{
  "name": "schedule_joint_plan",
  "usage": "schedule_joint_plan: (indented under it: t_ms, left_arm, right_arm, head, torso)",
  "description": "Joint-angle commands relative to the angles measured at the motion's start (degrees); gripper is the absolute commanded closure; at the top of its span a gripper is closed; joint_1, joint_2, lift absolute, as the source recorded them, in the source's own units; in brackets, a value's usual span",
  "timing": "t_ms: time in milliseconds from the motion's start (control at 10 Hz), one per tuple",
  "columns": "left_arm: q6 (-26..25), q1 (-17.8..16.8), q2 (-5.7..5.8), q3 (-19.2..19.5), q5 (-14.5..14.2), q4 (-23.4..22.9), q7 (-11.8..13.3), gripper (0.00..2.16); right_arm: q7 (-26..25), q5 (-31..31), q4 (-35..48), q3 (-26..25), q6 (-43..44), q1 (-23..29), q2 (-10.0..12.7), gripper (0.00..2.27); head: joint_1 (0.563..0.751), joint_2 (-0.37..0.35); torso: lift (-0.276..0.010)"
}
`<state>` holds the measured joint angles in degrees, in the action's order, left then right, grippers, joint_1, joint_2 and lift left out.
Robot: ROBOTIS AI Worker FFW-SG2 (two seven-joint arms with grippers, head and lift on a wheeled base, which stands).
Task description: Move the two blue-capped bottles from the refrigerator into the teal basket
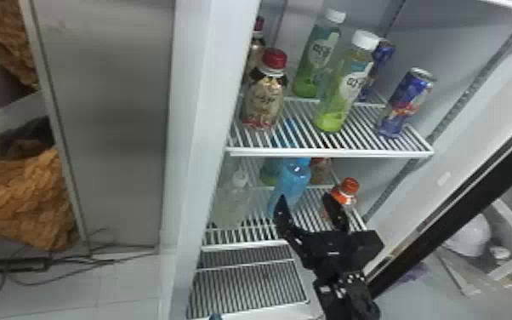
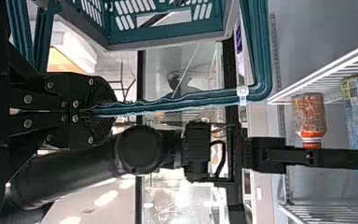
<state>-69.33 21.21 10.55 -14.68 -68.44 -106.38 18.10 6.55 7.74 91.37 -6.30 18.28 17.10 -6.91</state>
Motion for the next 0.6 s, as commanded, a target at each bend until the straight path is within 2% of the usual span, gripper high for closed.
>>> schedule_joint_plan:
  t_ms: [0,500]
  left_arm:
    - [0.00,-0.12,0.00,-0.09,-0.12,0.00,0.00,1.14]
    - [0.14,-0.40,0.00,-0.35,-0.38,0.00,0.00,1.14]
  right_arm:
    - [-0.40,-0.10,-3.13,0.94,0.28,-2.76,-0.38,0.10]
    - [-1.89,-0.19,-10.16,2.26,0.84,-9.23,-1.44,0.10]
  head:
    - [0.695,-0.350]
    - [0.695,-0.350]
  torso:
    - [-0.138]
    - [-0.138]
